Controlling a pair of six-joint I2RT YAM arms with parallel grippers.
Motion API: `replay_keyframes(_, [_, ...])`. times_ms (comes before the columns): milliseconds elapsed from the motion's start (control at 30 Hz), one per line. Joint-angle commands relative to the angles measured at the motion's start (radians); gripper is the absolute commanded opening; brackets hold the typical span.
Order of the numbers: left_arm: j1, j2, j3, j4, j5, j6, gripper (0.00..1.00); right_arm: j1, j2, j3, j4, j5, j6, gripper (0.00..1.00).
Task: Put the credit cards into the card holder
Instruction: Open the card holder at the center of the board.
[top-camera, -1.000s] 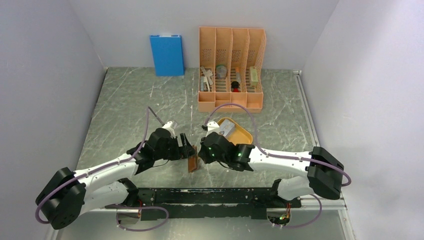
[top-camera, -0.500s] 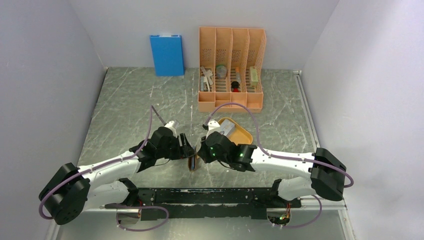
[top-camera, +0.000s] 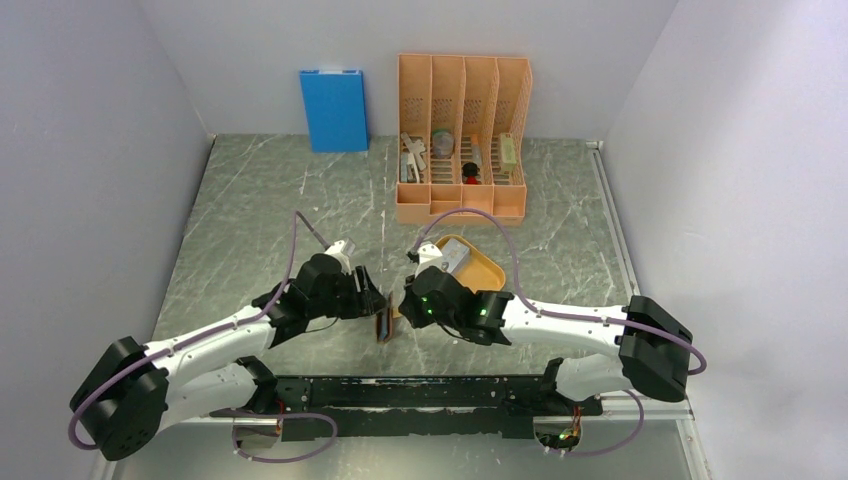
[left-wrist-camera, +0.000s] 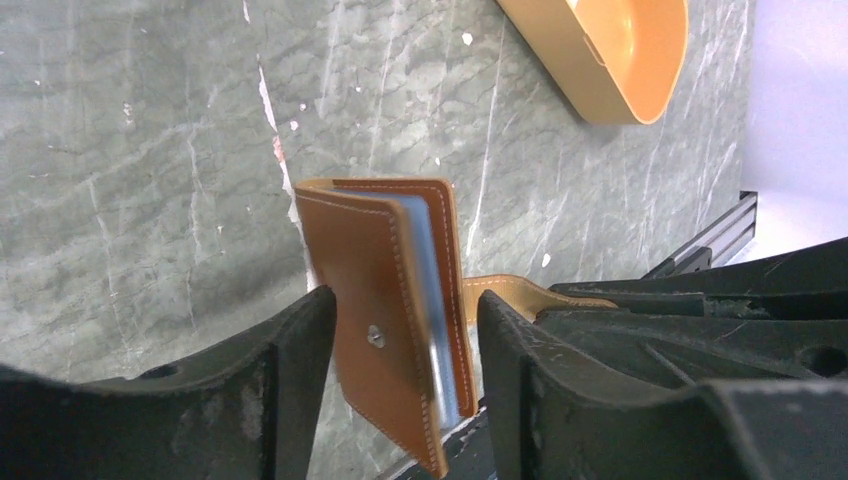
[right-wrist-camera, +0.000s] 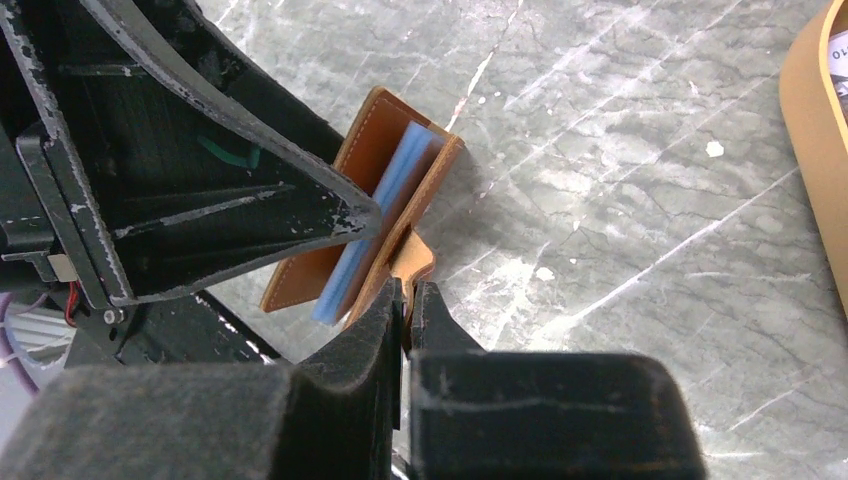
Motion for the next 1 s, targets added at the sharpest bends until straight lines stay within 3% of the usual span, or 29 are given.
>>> replay_keyframes(0, [-0.002, -0.02, 0.005, -0.033, -0.012, 0.015, 0.55, -0.002, -0.005, -0.016, 0.004, 0.022, 0.007, 0.0])
replay_keyframes(233, [-0.002, -0.041, 0.011, -0.063, -0.032, 0.029, 0.41, -0.002, -0.009, -0.028, 0.002, 0.029, 0.013, 0.0])
replay_keyframes(433, [-0.002, -0.018, 0.018, -0.079, -0.042, 0.044, 0.35, -0.001, -0.017, -0.026, 0.0, 0.028, 0.013, 0.0])
replay_keyframes(667, [-0.002, -0.023, 0.012, -0.11, -0.071, 0.058, 0.19, -0.002, -0.027, -0.03, -0.013, 0.043, 0.019, 0.0])
replay_keyframes(767, [-0.002, -0.027, 0.008, -0.117, -0.076, 0.065, 0.06, -0.002, -0.024, -0.043, -0.019, 0.05, 0.032, 0.0])
replay_keyframes(967, [-0.002, -0.035, 0.032, -0.163, -0.09, 0.088, 0.05, -0.003, -0.001, -0.07, -0.043, 0.087, 0.079, 0.0])
